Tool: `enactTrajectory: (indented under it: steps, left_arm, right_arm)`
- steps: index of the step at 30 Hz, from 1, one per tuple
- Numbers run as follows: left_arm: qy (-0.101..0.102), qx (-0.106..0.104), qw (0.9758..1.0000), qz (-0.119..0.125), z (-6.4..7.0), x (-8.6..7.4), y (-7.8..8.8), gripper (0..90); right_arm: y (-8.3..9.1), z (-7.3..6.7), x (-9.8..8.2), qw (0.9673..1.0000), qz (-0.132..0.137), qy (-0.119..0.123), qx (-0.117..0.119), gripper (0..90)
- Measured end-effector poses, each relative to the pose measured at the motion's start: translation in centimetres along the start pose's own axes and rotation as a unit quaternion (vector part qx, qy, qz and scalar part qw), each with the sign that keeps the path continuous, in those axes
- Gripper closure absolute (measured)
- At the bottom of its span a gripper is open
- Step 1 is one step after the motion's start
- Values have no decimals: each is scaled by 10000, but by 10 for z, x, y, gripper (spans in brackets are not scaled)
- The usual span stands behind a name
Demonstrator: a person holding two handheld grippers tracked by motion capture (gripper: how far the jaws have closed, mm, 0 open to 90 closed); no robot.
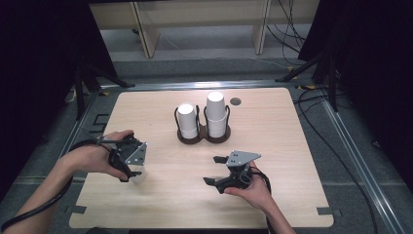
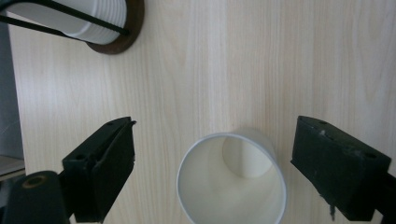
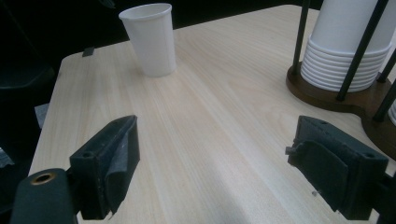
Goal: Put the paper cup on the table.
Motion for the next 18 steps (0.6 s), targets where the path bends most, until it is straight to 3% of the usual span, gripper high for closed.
enactTrajectory:
  steps: [6,10,13,16,18]
  left_arm:
    - [254,188,9989,336,5,-5,-3,130]
    - [399,373,9966,614,6,-5,-3,131]
    - [594,565,9924,916,6,-2,-3,130]
    - [641,667,9898,1087,8,-2,-2,130]
    - [832,732,9860,1246,10,-1,-4,129]
  right_arm:
    - [-1,1,0,10000,41,13,-28,155]
    - [0,0,0,10000,32,-12,-33,155]
    - [0,1,0,10000,41,-12,-68,155]
    - [0,1,-1,10000,53,-48,-46,155]
    - [-1,0,-2,9999,97,-85,49,155]
Point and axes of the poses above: each handheld gripper's, and its own axes: y roughly backward along the jaws, x roughly out of its top, z roughly to its right, the point moved 5 cm from there along -y, roughly forward along the jaws, and after that the axes turned 7 degrees about -y, right-handed, at the moved point
